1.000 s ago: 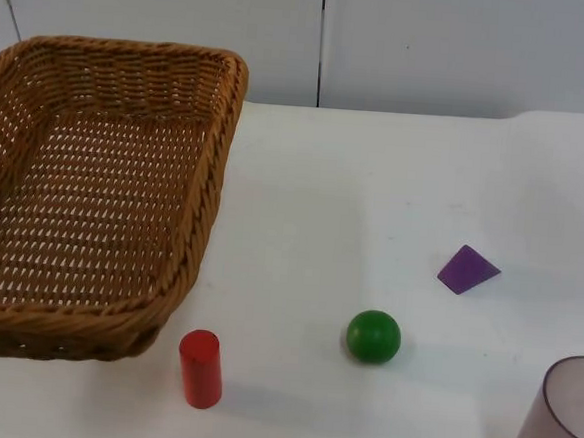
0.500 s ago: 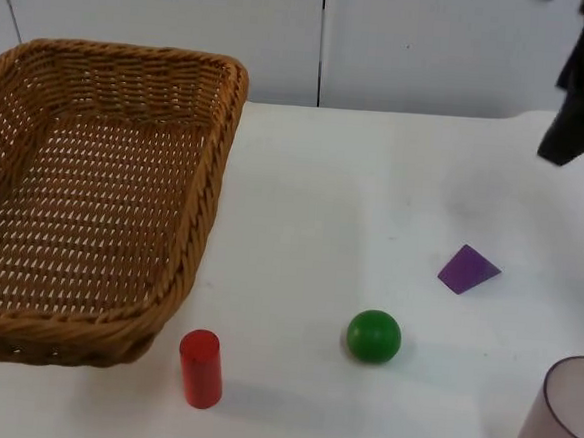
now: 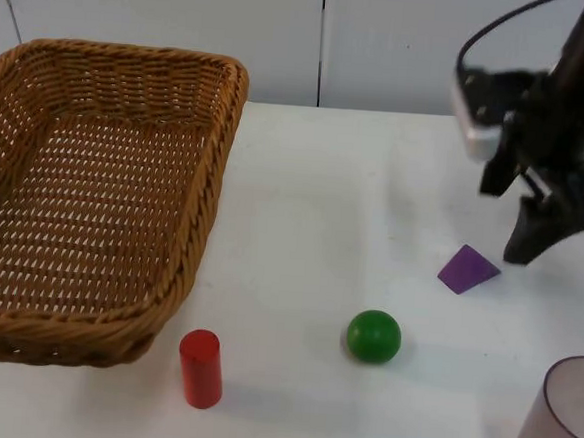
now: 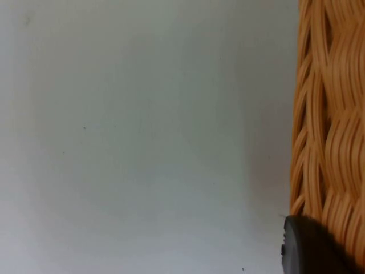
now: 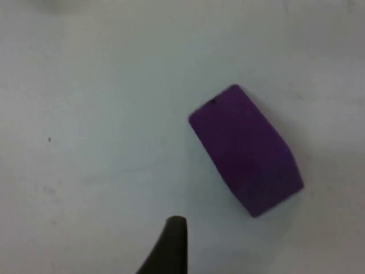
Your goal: Pick up the basket with the left hand and place the triangular block into the basket with the right hand.
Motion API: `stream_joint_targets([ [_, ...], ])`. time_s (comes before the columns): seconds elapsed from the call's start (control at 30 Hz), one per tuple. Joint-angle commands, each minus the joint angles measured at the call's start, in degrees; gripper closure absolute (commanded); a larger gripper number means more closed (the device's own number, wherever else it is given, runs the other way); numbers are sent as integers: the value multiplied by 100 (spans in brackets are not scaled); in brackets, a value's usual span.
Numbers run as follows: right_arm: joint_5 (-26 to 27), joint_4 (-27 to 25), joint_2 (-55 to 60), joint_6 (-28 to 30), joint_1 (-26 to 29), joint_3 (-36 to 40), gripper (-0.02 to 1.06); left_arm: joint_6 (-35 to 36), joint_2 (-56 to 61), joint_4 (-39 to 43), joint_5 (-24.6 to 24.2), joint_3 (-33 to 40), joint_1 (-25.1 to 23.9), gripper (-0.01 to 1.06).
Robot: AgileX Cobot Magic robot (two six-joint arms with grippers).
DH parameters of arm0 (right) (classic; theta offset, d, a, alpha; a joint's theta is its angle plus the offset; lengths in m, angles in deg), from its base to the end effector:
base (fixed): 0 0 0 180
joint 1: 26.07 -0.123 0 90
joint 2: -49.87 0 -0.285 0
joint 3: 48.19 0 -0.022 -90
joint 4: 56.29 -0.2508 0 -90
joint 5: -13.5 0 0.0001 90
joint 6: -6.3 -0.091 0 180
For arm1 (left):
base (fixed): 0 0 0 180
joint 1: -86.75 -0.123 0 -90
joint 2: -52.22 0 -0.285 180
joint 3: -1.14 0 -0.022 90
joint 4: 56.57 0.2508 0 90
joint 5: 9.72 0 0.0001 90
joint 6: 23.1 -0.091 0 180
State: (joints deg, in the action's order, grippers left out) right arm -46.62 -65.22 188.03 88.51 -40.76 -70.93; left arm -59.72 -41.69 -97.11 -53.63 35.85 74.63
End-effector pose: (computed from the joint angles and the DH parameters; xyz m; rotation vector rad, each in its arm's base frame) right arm 0.4377 0.1274 0.1355 -2.1704 2.0688 0.1076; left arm 0.2534 0.0124 0.1896 -0.0842 2.7530 -0.5938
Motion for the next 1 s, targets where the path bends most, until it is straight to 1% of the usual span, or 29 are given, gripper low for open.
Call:
stream_joint_targets([
  [0.0, 14, -21, 206, 369, -157, -45, 21, -11, 75, -138, -41, -4, -22, 105],
  [0.27, 37, -21, 472, 478, -204, -45, 25, -11, 75, -138, -41, -4, -22, 105],
  [0.3, 13, -21, 485, 478, -204, -45, 28, -11, 75, -138, -41, -4, -22, 105],
  [0.37, 49, -21, 485, 478, -204, -45, 39, -11, 75, -138, -41, -4, -22, 105],
  [0.4, 49, -21, 485, 478, -204, -45, 39, -11, 75, -138, -41, -4, -22, 105],
  [0.43, 60, -36, 485, 478, -213, -45, 50, -11, 75, -138, -41, -4, -22, 105],
  [0.47, 60, -36, 485, 478, -213, -45, 62, -11, 75, -138, -41, -4, -22, 105],
  [0.5, 106, -36, 469, 478, -213, -45, 81, -11, 75, -138, -41, -4, -22, 105],
  [0.53, 106, -36, 469, 478, -213, -45, 81, -11, 75, -138, -41, -4, -22, 105],
  [0.57, 164, -36, 441, 478, -213, -45, 98, -11, 75, -138, -41, -4, -22, 105],
  [0.6, 219, -36, 391, 478, -213, -45, 104, -11, 75, -138, -41, -4, -22, 105],
  [0.63, 233, -25, 299, 402, -213, -55, 104, -11, 75, -138, -41, -4, -22, 105],
  [0.7, 151, -16, 44, -37, -201, -99, 104, -11, 75, -138, -41, -4, -22, 105],
  [0.73, 151, -16, 44, -37, -201, -99, 104, -11, 75, -138, -41, -4, -22, 105],
  [0.77, 70, -16, -88, -392, -189, -126, 104, -11, 75, -138, -10, -4, -22, 105],
  [0.83, -144, 14, -386, -1438, -176, -202, 104, -11, 75, -125, -9, -4, -22, 105],
  [0.87, -266, 43, -550, -1855, -167, -227, 104, -11, 75, -125, -9, -4, -22, 105],
  [0.9, -266, 43, -550, -1855, -167, -227, 104, -11, 75, -125, -9, -4, -22, 105],
  [0.93, -328, 88, -715, -2375, -167, -227, 104, -11, 75, -125, -36, -4, -22, 105],
  [0.97, -424, 113, -897, -3203, -167, -227, 104, -11, 75, -125, -36, -4, -22, 105],
])
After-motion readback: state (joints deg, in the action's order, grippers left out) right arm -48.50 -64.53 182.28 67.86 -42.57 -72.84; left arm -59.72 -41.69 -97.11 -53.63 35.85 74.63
